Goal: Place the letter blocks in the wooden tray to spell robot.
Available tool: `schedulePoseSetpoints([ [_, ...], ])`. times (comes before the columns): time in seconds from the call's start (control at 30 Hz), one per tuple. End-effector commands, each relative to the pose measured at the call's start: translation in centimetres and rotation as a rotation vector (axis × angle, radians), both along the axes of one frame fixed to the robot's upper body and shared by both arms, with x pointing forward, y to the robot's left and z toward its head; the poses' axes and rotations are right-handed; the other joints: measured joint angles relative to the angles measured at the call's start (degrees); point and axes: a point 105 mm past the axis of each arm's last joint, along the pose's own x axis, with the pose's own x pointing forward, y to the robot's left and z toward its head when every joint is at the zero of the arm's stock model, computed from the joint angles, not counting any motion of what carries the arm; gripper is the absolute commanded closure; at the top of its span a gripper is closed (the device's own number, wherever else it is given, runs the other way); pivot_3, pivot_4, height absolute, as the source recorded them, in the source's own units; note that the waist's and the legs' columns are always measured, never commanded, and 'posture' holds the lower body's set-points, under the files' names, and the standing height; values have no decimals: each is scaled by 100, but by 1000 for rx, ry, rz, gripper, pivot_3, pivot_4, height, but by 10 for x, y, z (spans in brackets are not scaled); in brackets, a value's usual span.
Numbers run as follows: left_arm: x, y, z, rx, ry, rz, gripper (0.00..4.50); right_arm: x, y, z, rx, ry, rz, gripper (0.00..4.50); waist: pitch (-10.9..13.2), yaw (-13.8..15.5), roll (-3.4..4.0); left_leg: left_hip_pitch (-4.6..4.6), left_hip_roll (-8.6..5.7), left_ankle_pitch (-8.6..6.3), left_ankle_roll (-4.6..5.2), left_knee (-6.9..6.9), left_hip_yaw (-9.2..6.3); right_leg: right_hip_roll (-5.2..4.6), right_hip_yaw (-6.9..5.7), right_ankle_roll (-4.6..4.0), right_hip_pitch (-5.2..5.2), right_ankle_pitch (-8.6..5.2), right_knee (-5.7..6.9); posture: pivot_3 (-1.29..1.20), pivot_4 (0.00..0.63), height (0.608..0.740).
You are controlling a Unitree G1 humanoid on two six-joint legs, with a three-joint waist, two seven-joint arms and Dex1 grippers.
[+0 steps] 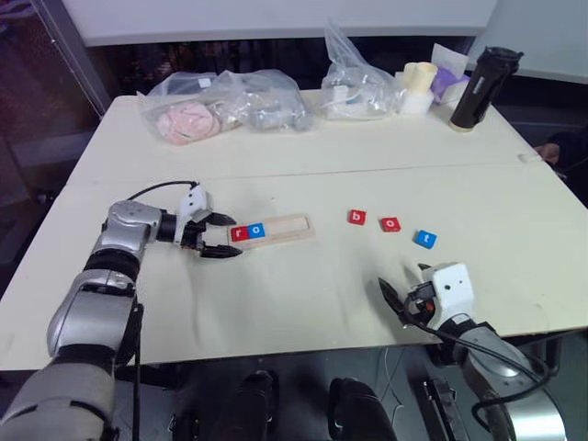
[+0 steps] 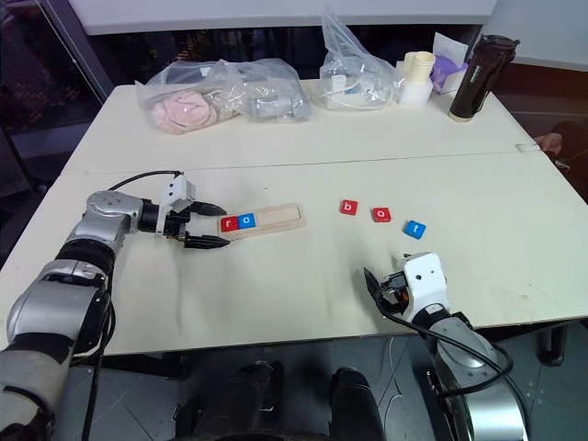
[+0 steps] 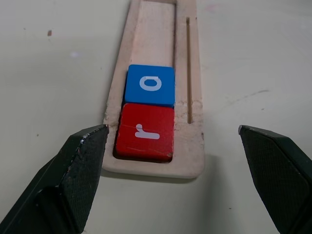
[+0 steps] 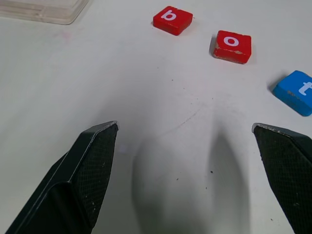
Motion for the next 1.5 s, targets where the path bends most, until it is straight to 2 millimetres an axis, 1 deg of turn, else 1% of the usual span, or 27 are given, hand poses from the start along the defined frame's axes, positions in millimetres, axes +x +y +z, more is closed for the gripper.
schedulePoseSetpoints([
  [0.03, 8, -2, 12, 20, -67, 3, 0, -2, 4, 15, -5, -59, 4, 31, 0, 5, 0, 0, 0, 0, 0, 1, -1, 0, 0, 0, 0, 0, 1, 0, 150, 725],
  [0.17, 10, -5, 13, 29, -84, 4, 0, -2, 4, 16, -7, -62, -2, 31, 0, 2, -1, 0, 0, 0, 0, 2, -2, 0, 0, 3, 0, 1, 1, 0, 150, 725],
  [0.33, 11, -4, 8, 55, -78, 9, 0, -2, 4, 16, -13, -59, -4, 31, 1, 2, -1, 0, 0, 0, 0, 4, -1, 0, -1, 6, 0, 1, 7, 0, 150, 725],
  [0.6, 12, -2, -6, 117, -54, 46, 0, -1, 4, 15, -27, -59, -5, 31, 2, 3, -3, 0, -1, -1, 1, 42, -6, -1, -1, 14, 1, -5, 52, 0, 150, 725],
  [0.73, 11, -1, -16, 154, -30, 55, 0, -2, 3, 15, -36, -58, -7, 31, -2, 11, -2, 0, 1, -1, 0, 64, -13, 0, -4, 16, 11, -13, 57, 0, 150, 725],
  [0.8, 10, -1, -20, 167, -28, 58, 0, -2, 3, 15, -38, -57, -9, 31, -3, 11, -2, 2, 1, -2, 0, 68, -13, -2, -5, 3, 16, -21, 58, 0, 150, 725],
  [1.0, 8, -3, -28, 186, -27, 49, 0, -3, 2, 15, -44, -55, -13, 31, -11, 18, 3, 13, 1, -2, 0, 68, -14, -5, -6, 3, 27, -21, 59, 0, 150, 725],
  [1.1, 6, -5, -30, 190, -21, 35, 807, -3, 2, 15, -46, -54, -12, 0, -11, 19, 3, 24, 1, -3, -2, 68, -14, -9, -9, 6, 42, -25, 58, 0, 150, 725],
  [1.13, 6, -5, -30, 191, -19, 32, 1245, -3, 2, 15, -48, -54, -11, 0, -11, 18, 3, 29, 2, -3, -3, 68, -15, -11, -10, 7, 48, -26, 58, 0, 150, 725],
  [1.17, 5, -6, -31, 191, -15, 29, 1375, -3, 2, 15, -49, -54, -10, 0, -11, 17, 3, 32, 3, -5, -5, 67, -16, -13, -11, 7, 52, -26, 57, 0, 150, 725],
  [1.3, 3, -13, -31, 186, -12, -20, 1374, -1, 2, 15, -49, -55, -6, 0, -12, 18, 3, 40, 3, -12, -17, 66, -17, -16, -12, 8, 64, -28, 52, 0, 150, 725],
  [1.5, -3, -40, -28, 146, -12, -140, 1374, 3, 4, 14, -47, -55, 2, 0, -11, 33, 3, 41, -1, -15, -14, 66, -17, -20, -16, 9, 74, -28, 36, 0, 150, 725],
])
